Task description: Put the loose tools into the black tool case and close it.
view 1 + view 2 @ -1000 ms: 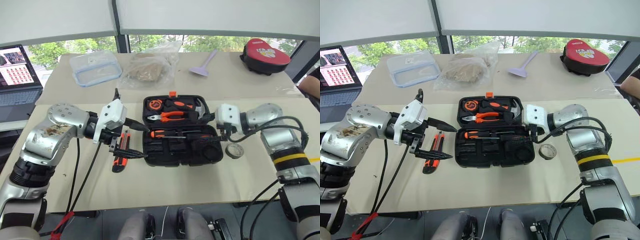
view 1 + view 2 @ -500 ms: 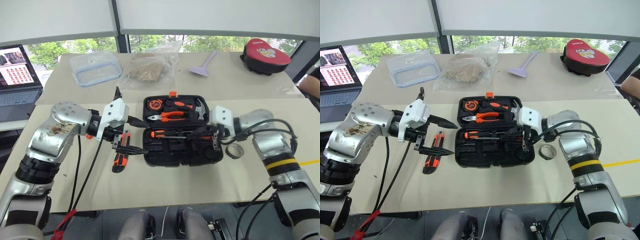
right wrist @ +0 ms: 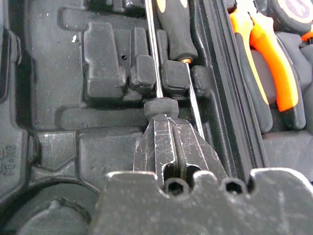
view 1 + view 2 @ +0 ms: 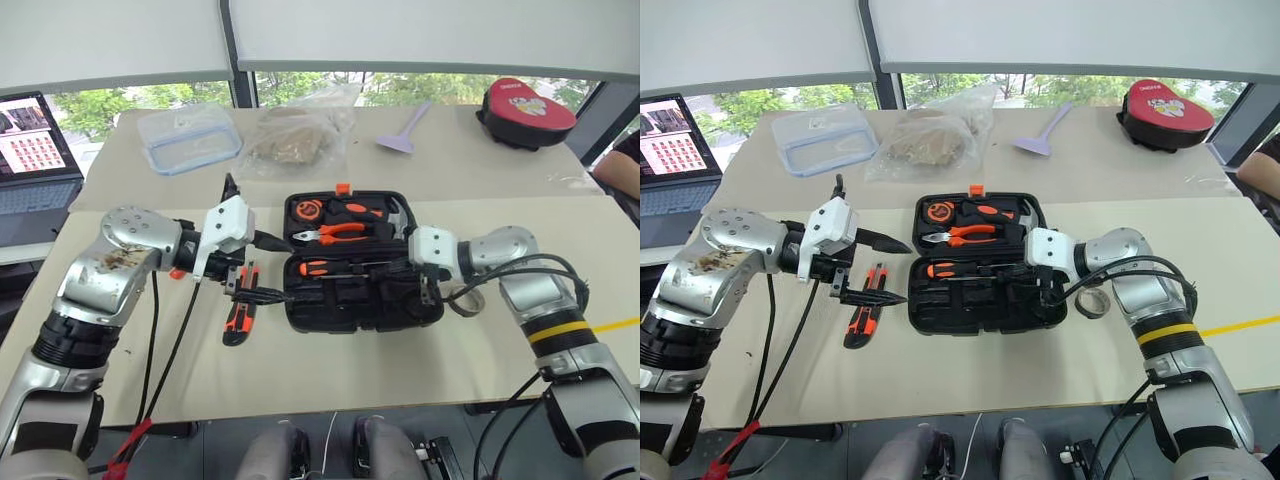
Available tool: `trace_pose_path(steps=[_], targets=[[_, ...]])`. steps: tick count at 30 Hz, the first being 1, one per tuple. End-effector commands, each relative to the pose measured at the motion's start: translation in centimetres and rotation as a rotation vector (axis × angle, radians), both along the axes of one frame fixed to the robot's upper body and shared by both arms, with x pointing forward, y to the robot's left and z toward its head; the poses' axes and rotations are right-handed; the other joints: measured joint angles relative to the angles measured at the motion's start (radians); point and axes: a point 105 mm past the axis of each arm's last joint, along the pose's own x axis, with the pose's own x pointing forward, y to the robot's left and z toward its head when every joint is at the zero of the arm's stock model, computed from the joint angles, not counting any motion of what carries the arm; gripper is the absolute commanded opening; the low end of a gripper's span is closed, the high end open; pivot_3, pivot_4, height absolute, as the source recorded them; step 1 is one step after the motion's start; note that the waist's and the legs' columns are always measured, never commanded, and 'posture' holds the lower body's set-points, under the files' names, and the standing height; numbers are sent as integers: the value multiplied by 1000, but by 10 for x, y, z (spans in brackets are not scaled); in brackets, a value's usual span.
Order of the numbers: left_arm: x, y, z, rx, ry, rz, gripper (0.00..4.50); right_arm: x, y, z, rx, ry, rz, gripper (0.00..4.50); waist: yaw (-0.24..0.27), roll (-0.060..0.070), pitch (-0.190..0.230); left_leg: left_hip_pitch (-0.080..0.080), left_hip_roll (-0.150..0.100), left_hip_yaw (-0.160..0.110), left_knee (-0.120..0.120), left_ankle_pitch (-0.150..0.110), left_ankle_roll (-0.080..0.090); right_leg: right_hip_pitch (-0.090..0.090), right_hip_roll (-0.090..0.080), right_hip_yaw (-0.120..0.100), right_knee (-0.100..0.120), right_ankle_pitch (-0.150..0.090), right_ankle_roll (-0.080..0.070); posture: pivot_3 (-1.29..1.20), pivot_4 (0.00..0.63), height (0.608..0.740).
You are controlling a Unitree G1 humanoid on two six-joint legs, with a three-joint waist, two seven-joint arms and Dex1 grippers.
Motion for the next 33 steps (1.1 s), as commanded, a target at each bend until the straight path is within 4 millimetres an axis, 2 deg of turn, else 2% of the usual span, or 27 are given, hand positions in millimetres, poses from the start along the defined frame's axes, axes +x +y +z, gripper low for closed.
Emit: trace_pose_path(steps=[1, 2, 3, 5, 8, 11, 14, 20, 24, 26, 28, 33], targets=[[4, 45, 7, -26, -6, 237, 4500, -17, -10, 65, 199, -12, -16, 29, -1, 0, 0, -1, 0, 0, 0, 0, 0, -1, 0, 0, 0, 0, 0, 0, 150, 728], [5, 58, 4, -30, 4, 306, 4500, -25, -13, 71, 220, 12, -16, 582, 1, 0, 0, -1, 1, 0, -1, 0, 0, -1, 0, 0, 0, 0, -1, 0, 150, 728], [4, 73, 1, -27, 14, 379, 4500, -34, -16, 75, 241, 37, -13, 752, 2, 0, 0, -1, 1, -2, -1, 0, 0, -1, 0, -1, -1, 0, -1, 0, 150, 728], [0, 109, -9, -8, 41, 534, 4500, -51, -19, 84, 286, 83, -8, 1469, 7, 0, 0, -1, 2, -4, -2, 0, -1, 1, 0, -1, -2, -1, -1, 0, 150, 728], [-13, 148, -20, 32, 63, 689, 4500, -72, -20, 89, 319, 117, -12, 2439, 8, 0, 0, -1, 1, -4, -2, -1, -1, 1, -2, 0, -3, -1, -1, 0, 150, 728], [-21, 171, -23, 75, 65, 781, 4500, -87, -18, 84, 324, 138, -28, 3485, 14, 0, 0, -1, 0, -4, -1, -5, -9, 0, -4, 0, -2, 0, -1, 0, 150, 728], [-18, 178, -23, 99, 61, 810, 4500, -95, -15, 79, 336, 148, -50, 4414, 29, -1, 0, 0, -1, -4, -1, -6, -11, 1, -5, 0, -1, 0, -1, 0, 150, 728], [25, 161, -18, 129, 18, 773, 4500, -97, -9, 80, 356, 140, -71, 4414, 49, -2, 0, -1, -4, -4, -1, -6, -11, 0, -8, -1, 1, 1, -1, 0, 150, 728], [66, 152, -28, 236, 93, 806, 4500, -96, -5, 83, 362, 118, -82, 4414, 48, -4, 0, 0, -4, 1, -1, -6, -10, 0, 0, -3, 2, 1, 0, 0, 150, 728], [77, 148, -30, 247, 148, 817, 4500, -96, -3, 83, 362, 112, -89, 4414, 49, -6, 0, -2, -5, 2, 0, 0, 0, 0, 2, -5, 4, 1, 0, 0, 150, 728], [85, 140, -35, 276, 208, 801, 4500, -102, -1, 82, 379, 126, -83, 4414, 40, -8, -1, -2, -5, 4, 0, 1, 1, -1, 3, -4, 9, 1, 1, 0, 150, 728], [103, 137, -51, 405, 200, 796, 4500, -112, 2, 75, 392, 122, -104, 4414, 28, -10, 0, -3, -4, 2, -1, 1, 1, -2, 2, -4, 8, -1, 2, 0, 150, 728]])
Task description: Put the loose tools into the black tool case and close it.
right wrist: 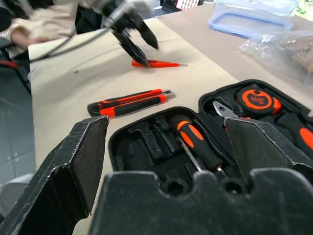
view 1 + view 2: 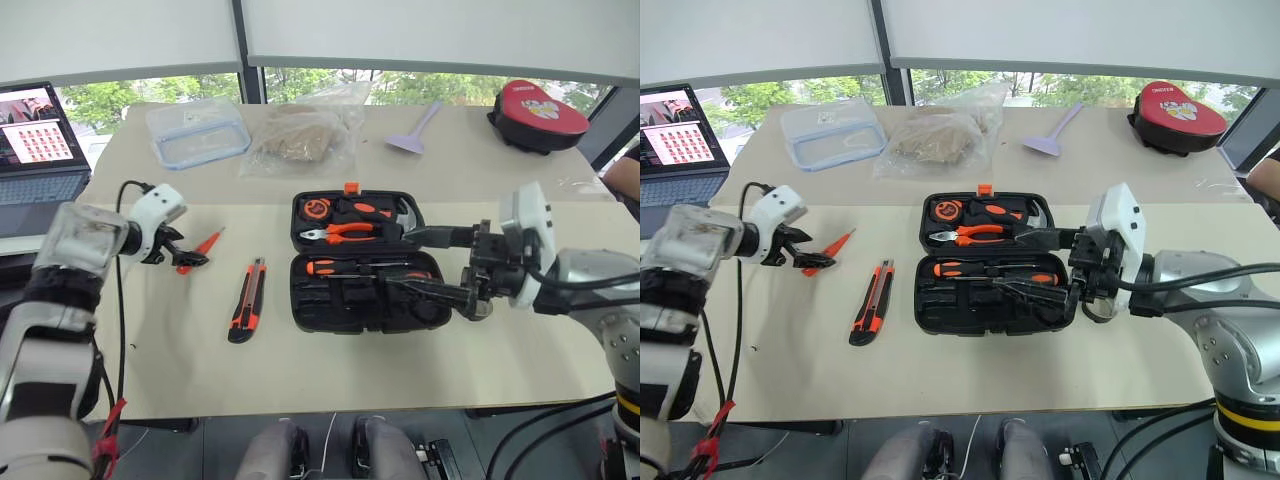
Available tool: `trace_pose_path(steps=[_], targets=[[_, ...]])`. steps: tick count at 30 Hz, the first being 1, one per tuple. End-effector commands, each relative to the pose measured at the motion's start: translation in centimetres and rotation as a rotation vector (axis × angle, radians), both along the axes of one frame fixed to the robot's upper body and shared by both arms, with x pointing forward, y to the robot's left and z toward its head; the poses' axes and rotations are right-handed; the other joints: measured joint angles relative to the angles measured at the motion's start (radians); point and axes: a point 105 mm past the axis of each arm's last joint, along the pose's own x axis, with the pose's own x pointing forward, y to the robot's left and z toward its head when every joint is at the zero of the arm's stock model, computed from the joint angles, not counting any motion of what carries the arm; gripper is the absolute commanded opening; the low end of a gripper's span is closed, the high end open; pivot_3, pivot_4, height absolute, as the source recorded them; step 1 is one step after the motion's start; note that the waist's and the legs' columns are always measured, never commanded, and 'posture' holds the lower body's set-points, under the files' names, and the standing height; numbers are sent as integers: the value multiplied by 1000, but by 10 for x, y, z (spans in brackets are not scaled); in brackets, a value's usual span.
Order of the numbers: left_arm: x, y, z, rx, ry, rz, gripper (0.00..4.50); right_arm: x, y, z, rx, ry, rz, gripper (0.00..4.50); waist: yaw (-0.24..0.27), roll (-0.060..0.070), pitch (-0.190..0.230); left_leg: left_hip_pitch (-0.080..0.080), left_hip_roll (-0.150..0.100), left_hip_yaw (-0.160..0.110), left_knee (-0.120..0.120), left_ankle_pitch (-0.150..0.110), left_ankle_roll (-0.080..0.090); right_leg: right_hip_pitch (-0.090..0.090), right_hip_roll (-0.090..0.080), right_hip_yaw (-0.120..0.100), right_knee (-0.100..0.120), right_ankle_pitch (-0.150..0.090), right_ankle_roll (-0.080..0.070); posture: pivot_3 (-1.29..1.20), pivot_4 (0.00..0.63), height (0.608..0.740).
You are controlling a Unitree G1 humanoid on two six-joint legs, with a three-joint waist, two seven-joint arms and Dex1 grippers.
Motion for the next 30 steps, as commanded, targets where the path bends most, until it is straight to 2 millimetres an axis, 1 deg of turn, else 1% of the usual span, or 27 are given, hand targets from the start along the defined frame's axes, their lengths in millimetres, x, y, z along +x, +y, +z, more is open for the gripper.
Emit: trace_pose_path(steps=[1, 3, 6, 8, 9, 11, 13, 15, 16, 17, 19, 21, 22, 23, 24, 25, 26, 28, 30], targets=[[5, 8, -8, 96, 23, -3, 4235, -9, 1, 8, 10, -54, -16, 4471, -1, 0, 0, 1, 0, 0, 0, 0, 0, 0, -1, 1, 1, 0, 0, 0, 150, 728], [5, 11, -12, 135, 29, -18, 3769, -9, 0, 8, 12, -56, -28, 4500, -1, 0, 0, 2, 1, 0, 1, 0, 0, 0, -3, 2, 0, 0, 0, 0, 150, 728], [4, 15, -16, 182, 43, -39, 2719, -9, -2, 8, 15, -57, -44, 4500, -1, -1, -1, 3, 1, 0, 1, -1, -3, 0, -9, 7, -1, 0, 0, 0, 150, 728], [3, 17, -13, 178, 44, -50, 2069, -7, -7, 8, 12, -61, -74, 4500, -2, -1, -1, 4, 1, 0, 1, -2, -3, 0, -10, 9, 0, 0, 0, 0, 150, 728], [3, 16, -8, 167, 34, -55, 1751, -5, -11, 8, 9, -61, -91, 4500, -3, -1, -1, 5, 2, 1, 1, -2, -3, 0, -10, 9, 1, 0, -1, 0, 150, 728], [7, 11, 8, 137, -24, -93, 1038, -4, -17, 6, -1, -59, -119, 4500, -3, -1, -1, 4, 2, 1, 1, -1, -2, -2, -10, 10, 2, 0, -1, 0, 150, 728], [3, -12, 34, 36, -71, -213, 407, -6, -24, 1, -20, -42, -144, 4500, -2, -2, -1, 1, 2, 1, 2, -1, -1, -5, -11, 9, 3, 0, -1, 0, 150, 728], [-6, -41, 60, -28, -120, -343, 405, -11, -31, -6, -22, -7, -163, 4500, -1, -5, -1, -5, 2, 1, 3, 0, 0, -11, -10, 9, 4, 0, -2, 0, 150, 728], [-9, -50, 66, -20, -138, -378, 405, -13, -34, -8, -18, 13, -169, 4500, 2, -5, -1, -11, 2, 0, 6, 0, 0, -15, -10, 9, 5, 1, -2, 0, 150, 728], [-11, -62, 73, 11, -166, -430, 405, -16, -37, -13, -33, 30, -173, 4500, 6, -5, -1, -15, 2, -2, 9, 0, 1, -16, -10, 6, 7, 1, -2, 0, 150, 728], [-17, -88, 81, 23, -198, -531, 405, -20, -41, -22, -76, 42, -182, 4500, 13, -5, -1, -18, 1, -4, 14, 0, 1, -14, -9, 2, 6, 1, -2, 0, 150, 728], [-27, -116, 84, -28, -184, -621, 405, -20, -44, -27, -99, 40, -203, 4500, 15, -5, -1, -17, 0, -4, 15, 0, 2, -10, -7, 0, 2, 2, 0, 0, 150, 728], [-32, -131, 83, -47, -172, -676, 405, -19, -46, -30, -109, 39, -216, 4500, 15, -5, -1, -16, 0, -4, 15, -1, 2, -9, -6, 1, 1, 2, 1, 0, 150, 728], [-40, -151, 78, -82, -148, -761, 405, -17, -50, -36, -147, 27, -232, 4500, 15, -5, -1, -15, 0, -4, 16, -1, 3, -8, -6, 2, 0, 2, 2, 0, 150, 728], [-49, -167, 72, -111, -112, -834, 405, -15, -52, -41, -182, 13, -239, 4500, 18, -5, -1, -15, 0, -4, 16, 0, 4, -8, -6, 4, 0, 2, 3, 0, 150, 728], [-55, -178, 64, -124, -81, -885, 405, -15, -53, -45, -175, 20, -248, 4500, 19, -5, -1, -14, 0, -4, 16, 0, 5, -8, -6, 4, 1, 2, 3, 0, 150, 728], [-58, -186, 58, -124, -60, -910, 405, -13, -54, -45, -153, 26, -258, 4500, 20, -5, -1, -14, 0, -4, 17, 0, 5, -8, -6, 5, 1, 2, 3, 0, 150, 728], [-56, -199, 45, -100, -37, -907, 405, -10, -56, -46, -117, 38, -279, 4500, 20, -5, -1, -13, 0, -4, 17, 0, 5, -8, -5, 7, 1, 2, 3, 0, 150, 728], [-54, -208, 38, -97, -26, -897, 405, -8, -57, -47, -123, 33, -281, 4500, 13, -5, -1, -14, 1, -3, 17, 0, 5, -10, -4, 9, 3, 2, 2, 0, 150, 728]])
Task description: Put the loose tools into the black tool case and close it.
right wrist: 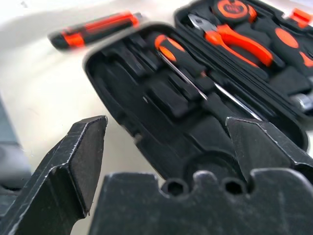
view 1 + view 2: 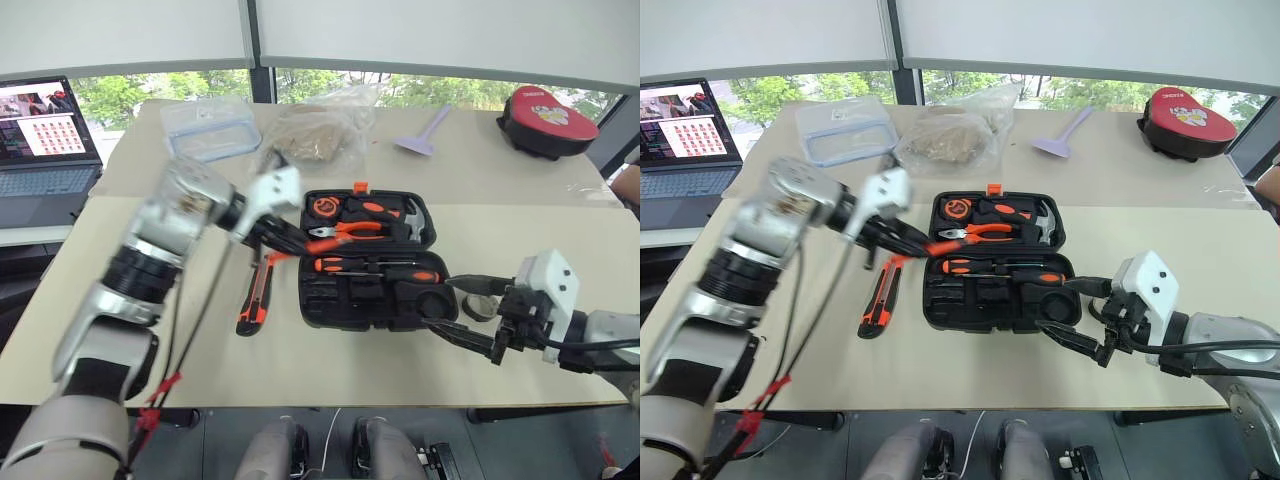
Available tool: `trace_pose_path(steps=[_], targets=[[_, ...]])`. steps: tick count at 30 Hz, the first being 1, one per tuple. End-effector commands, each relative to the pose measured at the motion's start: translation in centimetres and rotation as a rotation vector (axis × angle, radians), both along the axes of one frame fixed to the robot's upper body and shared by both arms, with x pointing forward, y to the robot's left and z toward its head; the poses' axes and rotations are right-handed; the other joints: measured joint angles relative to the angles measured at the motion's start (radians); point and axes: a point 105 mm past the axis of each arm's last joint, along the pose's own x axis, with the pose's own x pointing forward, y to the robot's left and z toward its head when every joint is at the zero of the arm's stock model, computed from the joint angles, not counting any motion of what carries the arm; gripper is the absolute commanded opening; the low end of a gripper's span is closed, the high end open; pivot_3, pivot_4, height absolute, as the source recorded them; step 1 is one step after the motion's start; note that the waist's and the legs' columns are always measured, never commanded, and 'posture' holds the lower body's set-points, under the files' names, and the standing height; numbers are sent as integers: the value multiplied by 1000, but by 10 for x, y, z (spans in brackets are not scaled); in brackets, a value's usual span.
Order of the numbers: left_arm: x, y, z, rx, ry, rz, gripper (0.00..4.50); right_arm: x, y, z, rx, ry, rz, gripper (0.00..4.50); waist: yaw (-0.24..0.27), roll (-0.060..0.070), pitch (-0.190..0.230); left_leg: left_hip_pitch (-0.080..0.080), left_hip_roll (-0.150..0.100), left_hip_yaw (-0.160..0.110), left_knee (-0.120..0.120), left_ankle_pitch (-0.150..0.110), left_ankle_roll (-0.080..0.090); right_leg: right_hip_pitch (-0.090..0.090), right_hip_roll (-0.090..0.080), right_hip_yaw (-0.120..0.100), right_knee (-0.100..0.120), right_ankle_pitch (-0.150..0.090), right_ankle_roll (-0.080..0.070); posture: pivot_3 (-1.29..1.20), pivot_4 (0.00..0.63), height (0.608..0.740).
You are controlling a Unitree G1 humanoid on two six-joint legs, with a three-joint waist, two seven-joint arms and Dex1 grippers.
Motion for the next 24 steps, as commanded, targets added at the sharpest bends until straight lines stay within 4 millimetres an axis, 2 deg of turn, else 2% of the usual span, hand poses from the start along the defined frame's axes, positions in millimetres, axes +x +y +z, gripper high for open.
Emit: trace_pose_path(steps=[1, 5, 9, 18, 24], targets=[[4, -10, -3, 19, -16, 24, 405, 3, -2, 6, -7, -50, -4, 4500, -8, 0, 0, 0, 0, 1, 0, 0, 0, -1, 1, 1, 0, 0, 0, 0, 150, 728], [-3, -22, -10, 53, -8, -27, 405, 4, -4, 8, 17, -52, -19, 4500, -10, 0, 0, -1, 1, 1, 0, 0, 0, -2, 1, 1, 1, 0, 0, 0, 150, 728], [5, -23, -27, 135, -73, -23, 405, 4, 0, 6, 32, -55, -22, 4500, -3, 0, 0, -1, 1, 1, 0, 0, 0, -1, 0, 1, 0, 0, 0, 0, 150, 728], [8, -43, -34, 132, -48, -19, 405, 6, 1, 5, 68, -67, -48, 4500, 10, 0, 0, -1, 1, 0, 0, 0, 1, -1, -4, 1, 1, 0, -1, 0, 150, 728], [13, -43, -42, 168, -25, 53, 405, 5, 1, 4, 75, -72, -62, 4500, 11, 0, 0, -1, 0, 1, 1, -1, 2, -1, -4, 1, 1, 0, -1, 0, 150, 728]])
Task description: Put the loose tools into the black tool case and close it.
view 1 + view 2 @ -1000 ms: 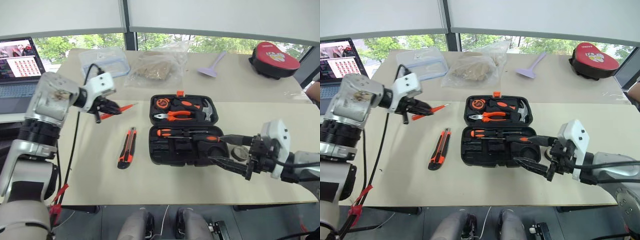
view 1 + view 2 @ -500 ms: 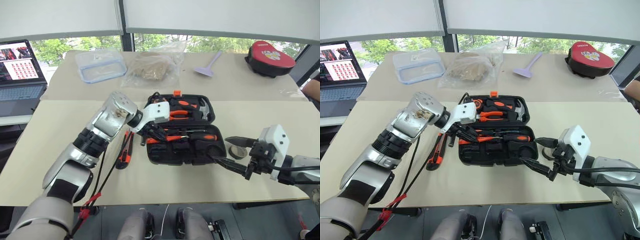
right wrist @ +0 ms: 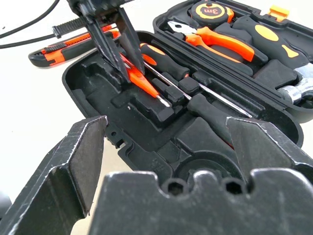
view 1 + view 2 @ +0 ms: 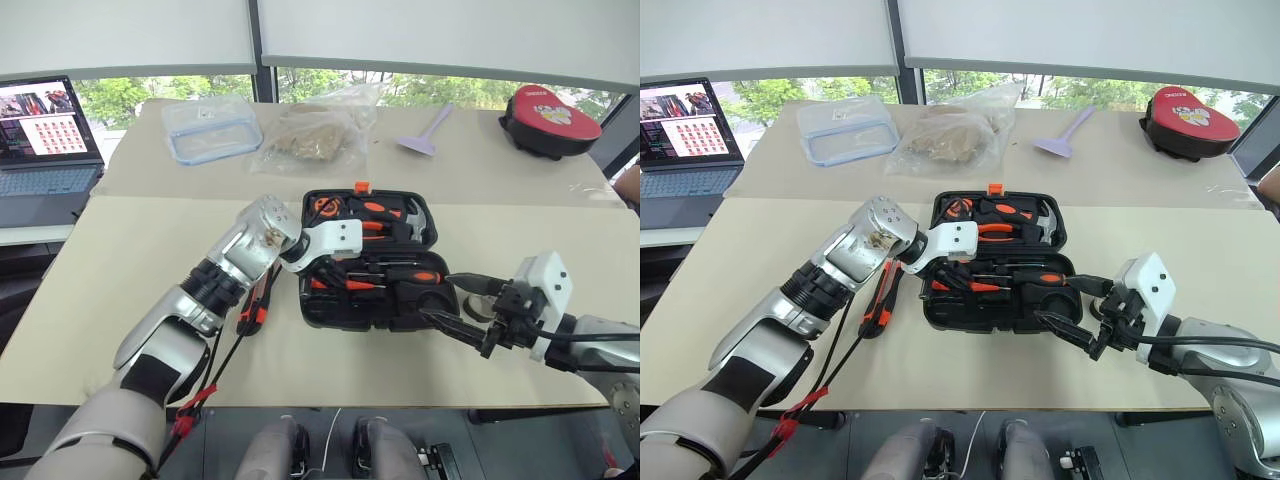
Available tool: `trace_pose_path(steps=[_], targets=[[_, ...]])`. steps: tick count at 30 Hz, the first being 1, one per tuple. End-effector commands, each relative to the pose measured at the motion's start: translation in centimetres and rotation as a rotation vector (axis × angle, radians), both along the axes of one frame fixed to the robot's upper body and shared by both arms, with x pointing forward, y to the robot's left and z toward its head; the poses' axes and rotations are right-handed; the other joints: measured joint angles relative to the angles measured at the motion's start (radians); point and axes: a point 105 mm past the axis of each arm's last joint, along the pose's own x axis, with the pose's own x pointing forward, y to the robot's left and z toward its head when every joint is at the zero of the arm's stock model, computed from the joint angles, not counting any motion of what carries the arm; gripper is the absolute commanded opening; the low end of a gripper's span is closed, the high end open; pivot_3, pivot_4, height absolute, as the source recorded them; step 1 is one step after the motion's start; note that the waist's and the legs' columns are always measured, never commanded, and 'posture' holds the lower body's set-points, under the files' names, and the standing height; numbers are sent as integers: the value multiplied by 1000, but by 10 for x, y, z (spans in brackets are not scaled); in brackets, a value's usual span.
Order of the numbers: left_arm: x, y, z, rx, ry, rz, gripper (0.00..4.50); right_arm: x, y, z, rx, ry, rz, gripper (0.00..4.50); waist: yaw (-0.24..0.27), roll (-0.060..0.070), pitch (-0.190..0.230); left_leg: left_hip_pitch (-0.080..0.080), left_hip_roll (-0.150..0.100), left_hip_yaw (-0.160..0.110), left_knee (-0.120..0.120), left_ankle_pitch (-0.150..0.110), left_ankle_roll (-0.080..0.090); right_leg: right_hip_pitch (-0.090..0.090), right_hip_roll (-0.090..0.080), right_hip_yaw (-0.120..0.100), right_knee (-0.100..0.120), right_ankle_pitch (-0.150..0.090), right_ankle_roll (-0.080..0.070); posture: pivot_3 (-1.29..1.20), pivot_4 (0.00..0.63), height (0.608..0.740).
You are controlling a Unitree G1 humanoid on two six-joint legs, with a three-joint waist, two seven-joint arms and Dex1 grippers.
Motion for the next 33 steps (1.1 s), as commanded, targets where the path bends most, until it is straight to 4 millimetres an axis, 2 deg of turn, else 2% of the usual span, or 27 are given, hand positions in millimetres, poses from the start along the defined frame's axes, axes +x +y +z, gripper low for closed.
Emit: trace_pose_path(steps=[1, 9, 10, 16, 19, 20, 22, 26, 31, 33], targets=[[5, 2, -3, 42, -15, 44, 405, -2, 1, 10, 4, -57, -2, 4500, 0, 0, 0, 0, 0, 0, 0, 0, 0, 0, 0, 0, 0, 0, 0, 0, 150, 728], [10, 4, -8, 64, -44, 82, 405, -1, 3, 10, 17, -60, -1, 4500, 0, 0, 0, 1, 0, 0, 1, 0, 1, 0, -1, 0, 1, 0, 0, 0, 150, 728], [9, 2, -4, 45, -37, 81, 905, -1, 4, 11, 19, -59, 1, 4500, 0, 0, 0, 0, 0, 0, 1, 0, 1, 0, -1, 0, 1, 0, 0, 0, 150, 728], [-5, 0, 33, -116, 3, 23, 2914, -2, 5, 10, 25, -45, 17, 4500, -2, 0, 0, -2, 0, 0, 1, 0, 1, -2, -1, 0, 1, 0, 0, 0, 150, 728], [-5, 8, 46, -171, 1, 26, 3997, -3, 4, 9, 29, -36, 19, 4500, -3, 0, 0, -2, 0, 0, 1, 0, 1, -2, -1, 0, 1, 0, 0, 0, 150, 728], [-5, 11, 47, -192, 5, 26, 3726, -3, 4, 8, 25, -33, 19, 4500, -3, 0, 0, -2, 0, 0, 1, 0, 1, -2, -1, 0, 1, 0, 0, 0, 150, 728], [-5, 16, 43, -222, 15, 30, 3518, -2, 4, 8, 23, -31, 19, 4500, -2, 0, 0, -1, 0, 0, 1, 0, 1, -2, -1, 0, 1, 0, 0, 0, 150, 728], [-2, 19, 25, -267, 11, 52, 2004, 1, 4, 10, 25, -36, 19, 4500, -3, 1, -1, 0, 0, 0, 1, 0, 1, -1, -1, 0, 1, 0, 0, 0, 150, 728], [1, 17, 18, -350, 3, 65, 189, 4, 4, 11, 29, -38, 19, 4500, 0, 0, -1, -1, -1, 0, 1, 0, 1, -1, 1, 0, 1, 0, 0, 0, 150, 728], [1, 18, 11, -337, -23, 58, 36, 4, 5, 11, 30, -36, 21, 4500, -1, 1, -1, 0, -1, 0, 1, 0, 1, -1, 2, 0, 1, 0, 0, 0, 150, 728]])
